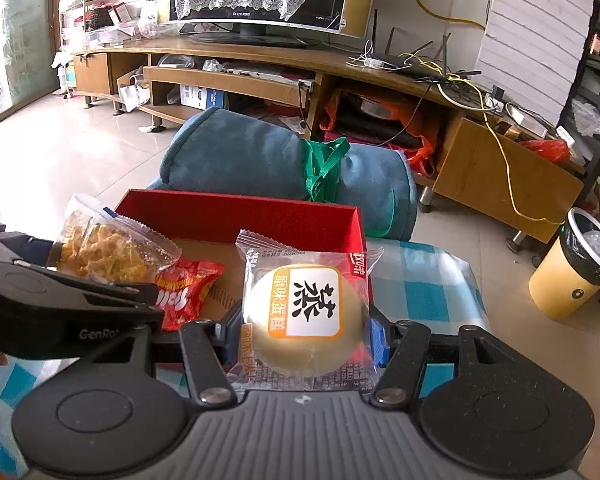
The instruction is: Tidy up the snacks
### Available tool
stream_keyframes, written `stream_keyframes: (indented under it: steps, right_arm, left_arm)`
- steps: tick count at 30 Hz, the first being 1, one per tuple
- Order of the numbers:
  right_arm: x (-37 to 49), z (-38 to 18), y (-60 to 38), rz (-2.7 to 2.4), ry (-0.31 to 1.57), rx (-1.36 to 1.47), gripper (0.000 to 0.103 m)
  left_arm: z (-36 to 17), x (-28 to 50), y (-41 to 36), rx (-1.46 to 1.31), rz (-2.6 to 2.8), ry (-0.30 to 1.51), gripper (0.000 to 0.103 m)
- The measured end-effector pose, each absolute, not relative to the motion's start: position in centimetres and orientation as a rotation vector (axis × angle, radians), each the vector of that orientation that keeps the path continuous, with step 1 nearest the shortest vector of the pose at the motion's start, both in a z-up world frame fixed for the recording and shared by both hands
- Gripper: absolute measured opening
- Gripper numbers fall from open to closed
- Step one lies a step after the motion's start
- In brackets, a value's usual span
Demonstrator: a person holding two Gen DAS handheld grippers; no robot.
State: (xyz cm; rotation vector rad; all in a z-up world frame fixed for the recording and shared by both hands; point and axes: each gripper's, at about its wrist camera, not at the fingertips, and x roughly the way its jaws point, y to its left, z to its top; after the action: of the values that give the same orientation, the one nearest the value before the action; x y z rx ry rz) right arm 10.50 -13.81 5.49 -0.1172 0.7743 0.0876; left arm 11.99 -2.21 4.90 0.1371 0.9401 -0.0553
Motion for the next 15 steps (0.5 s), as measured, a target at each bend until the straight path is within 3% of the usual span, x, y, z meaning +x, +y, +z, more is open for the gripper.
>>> stream_keyframes:
  steps: [15]
  right_arm:
    - [16.4, 3.0, -14.6, 0.103, 0.818, -0.068, 0.054]
  left_arm:
    - [2.7, 17.1, -2.5, 0.092, -0.014, 0.993, 0.080]
